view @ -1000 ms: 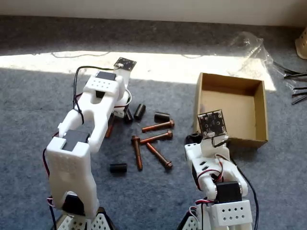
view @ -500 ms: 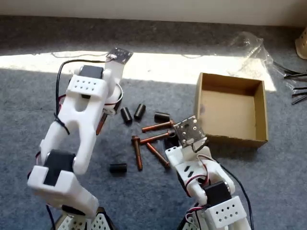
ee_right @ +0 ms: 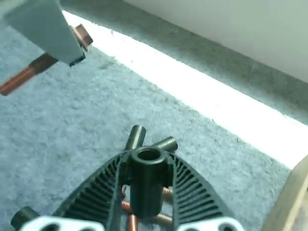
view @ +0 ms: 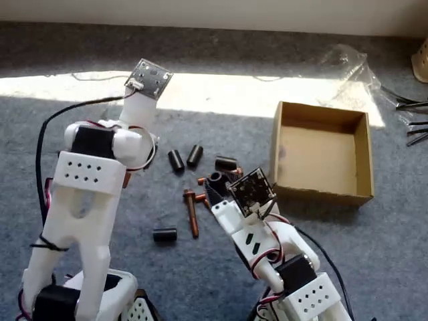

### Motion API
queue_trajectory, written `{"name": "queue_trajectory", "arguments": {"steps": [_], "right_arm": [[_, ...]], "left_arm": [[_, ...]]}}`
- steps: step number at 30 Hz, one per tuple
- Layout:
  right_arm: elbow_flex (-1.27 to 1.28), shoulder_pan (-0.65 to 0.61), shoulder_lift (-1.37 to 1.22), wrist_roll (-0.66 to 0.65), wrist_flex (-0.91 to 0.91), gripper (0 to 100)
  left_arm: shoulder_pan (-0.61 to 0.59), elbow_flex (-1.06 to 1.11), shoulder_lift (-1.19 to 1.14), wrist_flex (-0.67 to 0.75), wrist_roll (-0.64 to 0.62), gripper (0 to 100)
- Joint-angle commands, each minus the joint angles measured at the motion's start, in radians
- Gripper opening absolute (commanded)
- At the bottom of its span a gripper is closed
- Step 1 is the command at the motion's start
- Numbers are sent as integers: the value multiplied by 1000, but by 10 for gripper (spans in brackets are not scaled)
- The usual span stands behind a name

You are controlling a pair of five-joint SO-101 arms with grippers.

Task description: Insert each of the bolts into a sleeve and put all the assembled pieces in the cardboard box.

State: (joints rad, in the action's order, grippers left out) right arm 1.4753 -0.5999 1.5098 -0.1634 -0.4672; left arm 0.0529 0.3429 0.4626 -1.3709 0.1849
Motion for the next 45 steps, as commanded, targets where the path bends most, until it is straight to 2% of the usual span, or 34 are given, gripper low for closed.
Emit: {"name": "queue_trajectory", "arguments": {"steps": [1, 7, 14, 21, 27, 33, 38, 42, 45], "right_arm": [[-38, -15, 15, 9, 94, 4], [-177, -12, 15, 201, -48, 4], [-197, -12, 50, 206, -59, 4], [-68, -15, 341, 198, -85, 4], [-25, -33, 311, 196, -79, 4], [73, -117, 328, 87, -42, 4], [176, -108, 328, 38, 79, 4], [242, -105, 328, -23, 160, 4], [269, -105, 328, -64, 211, 4]], "left_arm": [[-5, 61, 142, 72, 3, 5], [-4, 240, 341, 196, 3, 5], [-4, 371, 524, 282, -2, 5], [-4, 447, 581, 353, -41, 5], [2, 430, 585, 379, -54, 5], [2, 360, 585, 422, -218, 5], [2, 288, 585, 422, -281, 5], [4, 237, 585, 423, -430, 5], [51, 213, 585, 423, -488, 5]]}}
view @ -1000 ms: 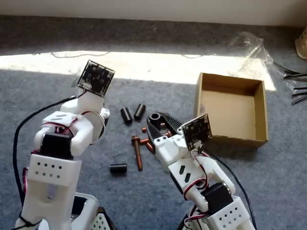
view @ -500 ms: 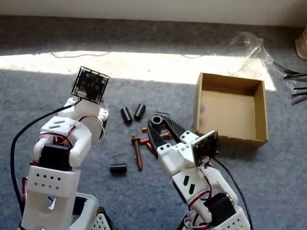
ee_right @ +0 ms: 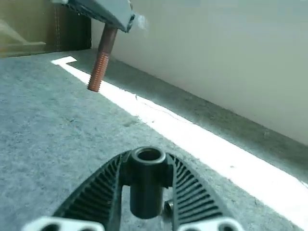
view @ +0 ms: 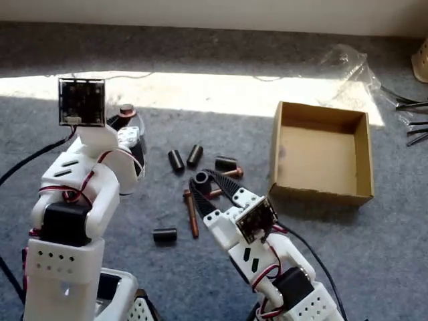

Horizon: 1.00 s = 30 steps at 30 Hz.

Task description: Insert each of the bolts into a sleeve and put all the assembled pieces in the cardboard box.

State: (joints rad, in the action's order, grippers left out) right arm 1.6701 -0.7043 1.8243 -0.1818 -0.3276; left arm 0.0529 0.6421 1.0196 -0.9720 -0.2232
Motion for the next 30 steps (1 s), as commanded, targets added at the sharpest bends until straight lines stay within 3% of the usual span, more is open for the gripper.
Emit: {"name": "queue_trajectory", "arguments": {"steps": [1, 7, 10, 18, 22, 30], "right_arm": [[79, -1, 13, -54, 84, 4], [97, -2, 13, -46, 91, 4], [107, -1, 13, 54, 93, 4], [107, -1, 12, 115, 76, 4], [107, 1, 12, 224, 53, 4], [107, -1, 12, 181, 53, 4]], "left_arm": [[73, -90, 28, 26, -94, 5], [171, -85, 28, 144, -137, 5], [200, -85, 28, 186, -114, 5], [291, -84, 28, 186, -77, 5], [315, -84, 28, 184, -75, 5], [341, -56, 101, 181, -71, 5]]}}
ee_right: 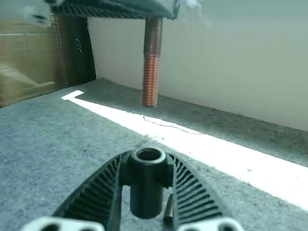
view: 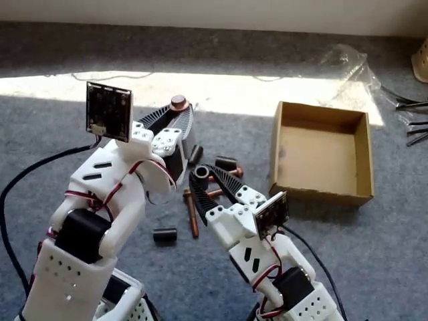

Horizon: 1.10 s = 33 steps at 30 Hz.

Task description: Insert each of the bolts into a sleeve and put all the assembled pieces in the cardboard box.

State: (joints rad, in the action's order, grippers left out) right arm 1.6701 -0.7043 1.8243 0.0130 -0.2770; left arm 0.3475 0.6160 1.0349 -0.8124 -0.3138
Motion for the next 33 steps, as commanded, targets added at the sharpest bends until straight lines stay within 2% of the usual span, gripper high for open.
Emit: {"name": "queue_trajectory", "arguments": {"steps": [1, 5, 21, 33], "right_arm": [[107, -1, 12, -15, 2, 4], [107, -4, 12, -18, 2, 4], [107, -5, 12, -20, 2, 4], [107, -4, 12, -20, 2, 4]], "left_arm": [[61, -15, 117, 21, 41, 5], [131, 84, 229, 29, 123, 5], [171, 232, 252, 103, 126, 5], [174, 242, 252, 107, 124, 5]]}}
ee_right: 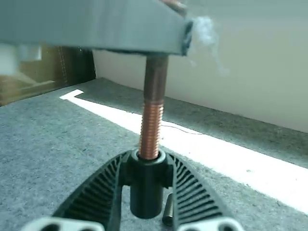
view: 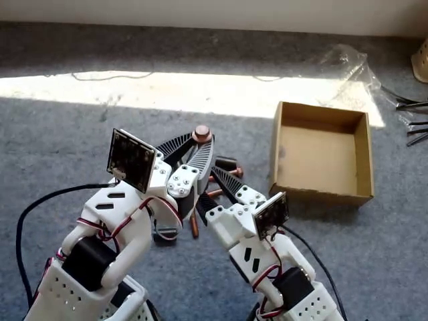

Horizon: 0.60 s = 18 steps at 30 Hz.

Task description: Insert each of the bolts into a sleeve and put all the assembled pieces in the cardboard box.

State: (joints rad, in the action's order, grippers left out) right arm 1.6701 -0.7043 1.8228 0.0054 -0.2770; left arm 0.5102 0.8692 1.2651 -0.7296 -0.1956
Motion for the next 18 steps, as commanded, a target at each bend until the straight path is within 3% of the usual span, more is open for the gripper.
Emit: {"name": "queue_trajectory", "arguments": {"steps": [1, 18], "right_arm": [[107, -4, 13, -12, 2, 4], [107, -1, 13, -12, 2, 4]], "left_arm": [[10, -12, 22, 25, 6, 5], [5, 61, 24, 23, 6, 5]]}}
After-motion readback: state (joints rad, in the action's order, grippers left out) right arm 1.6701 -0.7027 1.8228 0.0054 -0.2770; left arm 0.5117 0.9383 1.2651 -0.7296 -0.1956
